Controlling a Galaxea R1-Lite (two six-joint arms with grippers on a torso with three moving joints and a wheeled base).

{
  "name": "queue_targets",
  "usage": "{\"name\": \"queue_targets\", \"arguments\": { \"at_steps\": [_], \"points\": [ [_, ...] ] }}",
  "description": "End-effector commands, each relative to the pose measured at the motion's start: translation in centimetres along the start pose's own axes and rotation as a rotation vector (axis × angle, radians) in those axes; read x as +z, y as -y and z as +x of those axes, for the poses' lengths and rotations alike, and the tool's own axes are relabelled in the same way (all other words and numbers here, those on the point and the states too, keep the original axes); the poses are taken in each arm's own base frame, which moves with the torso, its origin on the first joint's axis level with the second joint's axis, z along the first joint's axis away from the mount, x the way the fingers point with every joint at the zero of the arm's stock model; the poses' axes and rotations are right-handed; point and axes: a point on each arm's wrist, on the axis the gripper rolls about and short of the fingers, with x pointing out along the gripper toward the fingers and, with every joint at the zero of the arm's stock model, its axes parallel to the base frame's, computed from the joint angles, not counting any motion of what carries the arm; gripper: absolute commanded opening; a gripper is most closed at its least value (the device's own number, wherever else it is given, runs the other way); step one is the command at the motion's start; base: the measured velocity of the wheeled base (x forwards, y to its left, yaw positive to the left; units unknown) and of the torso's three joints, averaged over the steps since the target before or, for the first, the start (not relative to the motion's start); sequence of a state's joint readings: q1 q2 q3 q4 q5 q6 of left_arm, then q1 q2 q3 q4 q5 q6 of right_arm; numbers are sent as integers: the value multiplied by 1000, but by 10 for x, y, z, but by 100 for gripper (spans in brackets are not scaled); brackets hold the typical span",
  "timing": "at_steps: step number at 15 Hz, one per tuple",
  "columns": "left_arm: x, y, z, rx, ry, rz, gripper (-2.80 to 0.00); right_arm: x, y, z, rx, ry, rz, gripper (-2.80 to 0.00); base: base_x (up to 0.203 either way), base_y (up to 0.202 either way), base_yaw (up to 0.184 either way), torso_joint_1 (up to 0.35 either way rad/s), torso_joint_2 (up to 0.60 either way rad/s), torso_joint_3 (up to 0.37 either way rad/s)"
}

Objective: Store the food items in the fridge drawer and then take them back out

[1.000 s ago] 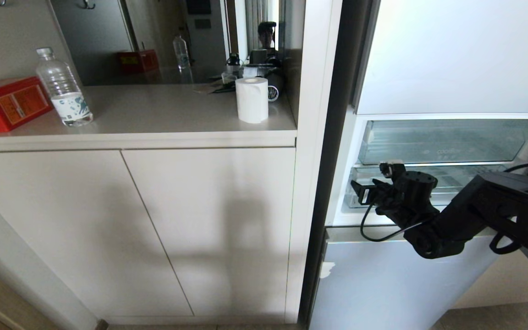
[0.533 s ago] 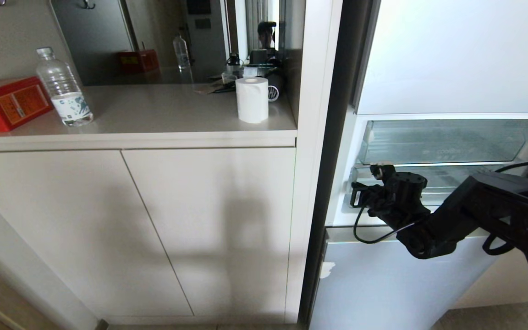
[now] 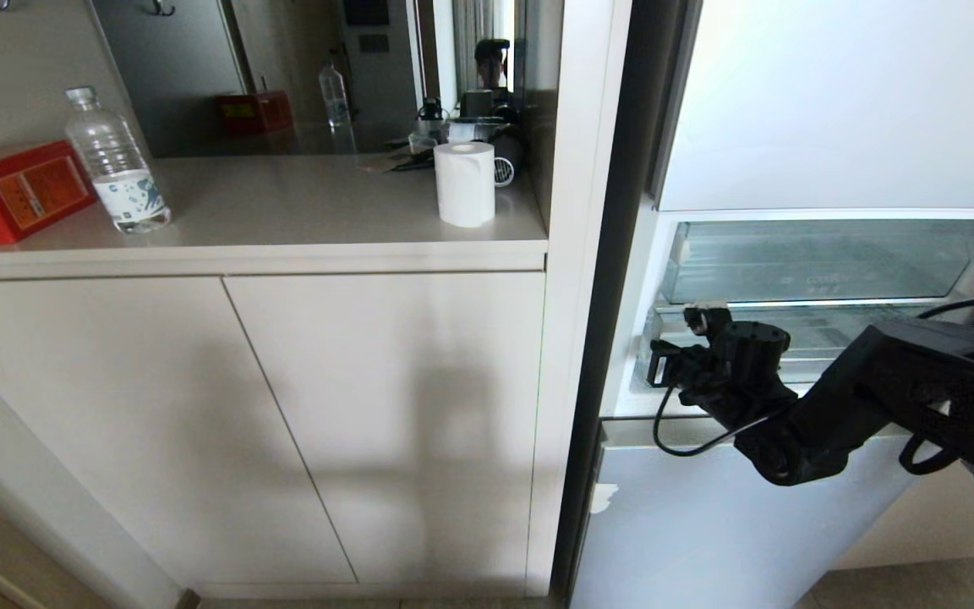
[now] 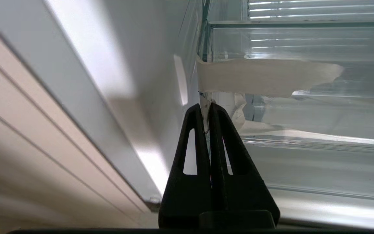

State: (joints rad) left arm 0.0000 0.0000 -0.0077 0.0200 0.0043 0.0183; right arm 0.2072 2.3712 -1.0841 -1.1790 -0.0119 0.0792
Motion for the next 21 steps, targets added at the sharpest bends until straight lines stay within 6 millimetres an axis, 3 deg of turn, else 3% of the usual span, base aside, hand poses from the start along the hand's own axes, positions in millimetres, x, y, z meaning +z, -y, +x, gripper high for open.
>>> {"name": "queue_targets", "arguments": {
  "at_steps": [1, 12, 18, 19, 20, 21],
  "points": [
    [0, 0, 0, 0, -1, 0, -280, 3, 0, -17, 0, -10, 2, -280, 0, 0, 0, 0, 0, 0],
    [0, 0, 0, 0, -1, 0, -280, -5, -4, -102, 17, -31, 56, -280, 0, 0, 0, 0, 0, 0],
    [0, 0, 0, 0, -1, 0, -280, -7, -10, -127, 36, -63, 53, -280, 0, 0, 0, 0, 0, 0],
    [0, 0, 0, 0, -1, 0, -280, -8, -11, -130, 37, -66, 51, -260, 0, 0, 0, 0, 0, 0],
    [0, 0, 0, 0, -1, 0, -280, -10, -12, -133, 41, -75, 51, 0, 0, 0, 0, 0, 0, 0],
    [0, 0, 0, 0, -1, 0, -280, -13, -13, -136, 43, -89, 51, 0, 0, 0, 0, 0, 0, 0]
  ]
}}
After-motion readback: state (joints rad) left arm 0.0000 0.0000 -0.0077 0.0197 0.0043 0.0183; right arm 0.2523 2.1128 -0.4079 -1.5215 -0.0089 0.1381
